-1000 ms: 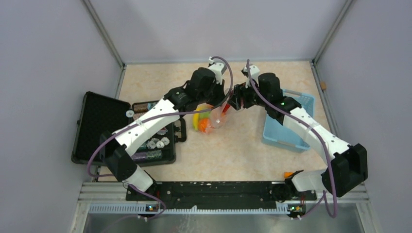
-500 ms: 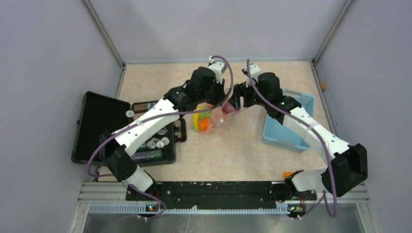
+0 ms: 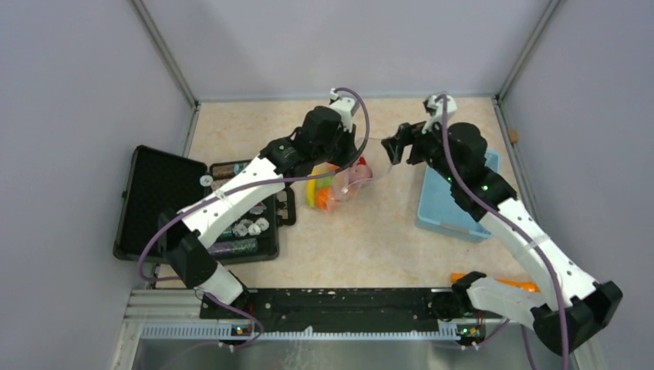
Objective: Place the food in the zip-top bag and seal the zipper
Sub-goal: Place the fake vegetable in the zipper food storage bag, then adjust the zipper food storage bag at the center of the board.
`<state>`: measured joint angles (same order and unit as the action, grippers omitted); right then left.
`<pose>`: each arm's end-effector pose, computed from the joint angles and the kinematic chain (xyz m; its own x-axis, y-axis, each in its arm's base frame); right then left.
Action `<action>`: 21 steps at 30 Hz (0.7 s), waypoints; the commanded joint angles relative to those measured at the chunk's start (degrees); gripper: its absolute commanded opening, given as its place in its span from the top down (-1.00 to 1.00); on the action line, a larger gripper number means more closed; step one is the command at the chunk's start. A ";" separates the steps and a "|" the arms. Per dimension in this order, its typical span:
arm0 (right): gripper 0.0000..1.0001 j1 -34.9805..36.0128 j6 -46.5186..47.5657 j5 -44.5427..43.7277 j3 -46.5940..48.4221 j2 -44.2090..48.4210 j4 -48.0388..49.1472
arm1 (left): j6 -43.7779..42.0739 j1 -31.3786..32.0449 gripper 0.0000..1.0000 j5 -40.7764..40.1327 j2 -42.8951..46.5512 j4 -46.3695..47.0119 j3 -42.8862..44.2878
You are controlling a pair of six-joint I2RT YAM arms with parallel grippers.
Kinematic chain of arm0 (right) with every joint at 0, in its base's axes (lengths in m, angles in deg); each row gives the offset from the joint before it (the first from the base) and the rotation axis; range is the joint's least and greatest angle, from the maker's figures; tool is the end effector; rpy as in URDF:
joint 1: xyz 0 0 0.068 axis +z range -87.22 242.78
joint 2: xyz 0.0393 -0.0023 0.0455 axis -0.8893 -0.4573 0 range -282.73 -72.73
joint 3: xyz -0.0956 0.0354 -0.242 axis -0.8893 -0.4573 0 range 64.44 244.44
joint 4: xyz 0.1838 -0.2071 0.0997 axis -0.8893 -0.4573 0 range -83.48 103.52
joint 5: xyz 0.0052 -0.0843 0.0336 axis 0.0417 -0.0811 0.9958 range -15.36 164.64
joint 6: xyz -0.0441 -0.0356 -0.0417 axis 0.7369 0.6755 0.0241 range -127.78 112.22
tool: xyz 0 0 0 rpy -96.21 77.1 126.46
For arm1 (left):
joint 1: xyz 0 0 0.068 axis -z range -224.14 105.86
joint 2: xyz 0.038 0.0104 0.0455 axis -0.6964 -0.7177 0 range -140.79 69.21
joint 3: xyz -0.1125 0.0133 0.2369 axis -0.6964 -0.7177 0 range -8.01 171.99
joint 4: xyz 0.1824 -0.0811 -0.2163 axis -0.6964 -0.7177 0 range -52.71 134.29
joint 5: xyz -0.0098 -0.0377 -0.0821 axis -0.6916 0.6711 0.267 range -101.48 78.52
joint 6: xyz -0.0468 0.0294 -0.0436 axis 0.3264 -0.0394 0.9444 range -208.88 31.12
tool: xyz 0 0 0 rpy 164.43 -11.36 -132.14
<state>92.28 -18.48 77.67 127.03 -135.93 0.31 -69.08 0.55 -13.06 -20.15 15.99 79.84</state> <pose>0.2717 0.1570 0.3653 -0.3039 0.0411 -0.9518 -0.4884 0.8511 0.1927 0.2945 -0.2890 0.3541 -0.5648 0.0825 -0.8211 0.5258 0.8029 -0.2810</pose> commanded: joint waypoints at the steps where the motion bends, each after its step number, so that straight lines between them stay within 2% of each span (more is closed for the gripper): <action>1: -0.55 -1.00 -3.25 -11.78 -0.72 2.88 1.04 | 0.07 0.05 1.00 -0.83 2.88 3.13 0.65; 3: -0.48 -3.41 -5.87 -8.16 1.27 -0.26 -2.97 | 0.20 0.05 1.00 -0.62 2.89 3.15 0.61; 6: -0.32 -5.64 -5.69 5.43 2.74 -5.88 -4.90 | 0.54 0.05 1.00 -0.53 3.11 3.15 0.23; 8: -0.21 -5.67 -4.37 10.06 3.19 -8.36 -5.47 | 0.68 0.05 1.00 -0.44 3.47 3.39 -0.23; 15: -0.19 -5.63 -3.40 9.67 2.50 -10.04 -4.18 | 0.86 0.05 1.00 -0.46 3.95 3.51 -0.56; 21: -0.03 -5.67 -6.14 5.59 4.19 -15.24 -2.23 | 0.33 0.05 1.00 3.37 3.66 3.61 -0.74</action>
<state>86.62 -22.57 85.65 128.62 -148.00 -4.76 -69.00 0.53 -12.47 -18.86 16.54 79.34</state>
